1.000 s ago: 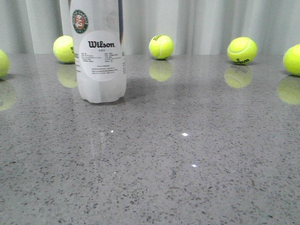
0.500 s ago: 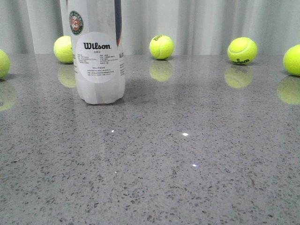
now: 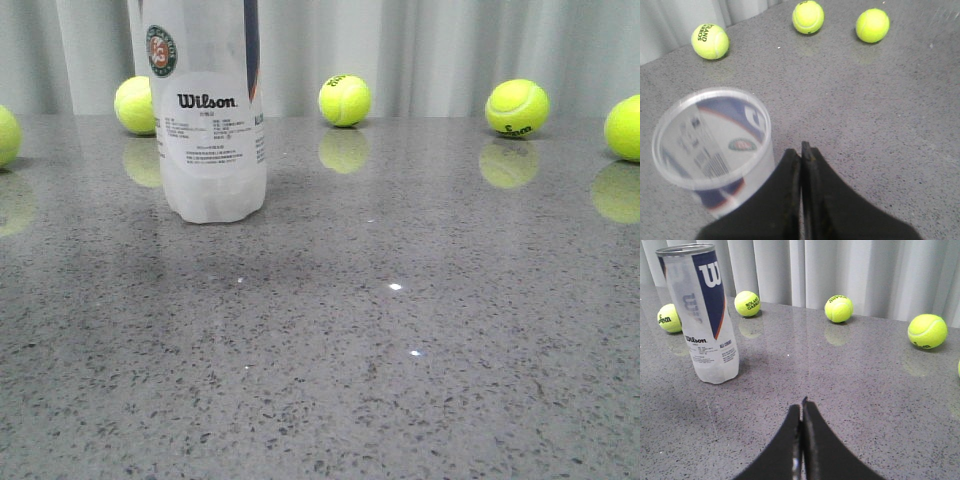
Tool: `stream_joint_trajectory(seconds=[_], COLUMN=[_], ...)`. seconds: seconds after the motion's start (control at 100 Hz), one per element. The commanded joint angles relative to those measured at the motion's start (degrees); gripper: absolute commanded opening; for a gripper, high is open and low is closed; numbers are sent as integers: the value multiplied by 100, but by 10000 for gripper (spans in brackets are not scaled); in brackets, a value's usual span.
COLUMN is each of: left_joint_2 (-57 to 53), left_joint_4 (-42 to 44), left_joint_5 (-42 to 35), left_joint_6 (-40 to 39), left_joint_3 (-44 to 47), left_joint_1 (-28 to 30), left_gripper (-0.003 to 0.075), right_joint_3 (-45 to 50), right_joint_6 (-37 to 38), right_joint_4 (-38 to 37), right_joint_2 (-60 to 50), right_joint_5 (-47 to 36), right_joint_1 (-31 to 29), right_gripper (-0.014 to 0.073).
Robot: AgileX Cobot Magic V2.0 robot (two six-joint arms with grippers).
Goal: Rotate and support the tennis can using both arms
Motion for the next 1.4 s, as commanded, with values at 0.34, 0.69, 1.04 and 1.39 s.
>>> stream_joint_trajectory(seconds=[0.34,0.69,1.04,1.39], left_joint_2=[-2417,-3807,-4772,-5921], left_joint_4=[-173,72,212,212], left_joint_5=[-2038,-1937,-2146,-3314], left_joint_6=[-76,-208,-254,-254], left_joint_3=[3002,4325,5115,6524], left_joint_1=[-40,556,2091,3657], left_gripper=[-18,-19,-19,-19], right_joint_3=[-148,-148,-148,-148], right_joint_6=[-10,-10,-10,-10], right_joint_4=[52,52,52,52], right_joint_2=[43,43,43,43], right_joint_5=[-410,-410,-410,-410], right_joint_1=[-11,-11,-11,-11], right_gripper=[-60,-60,-60,-60])
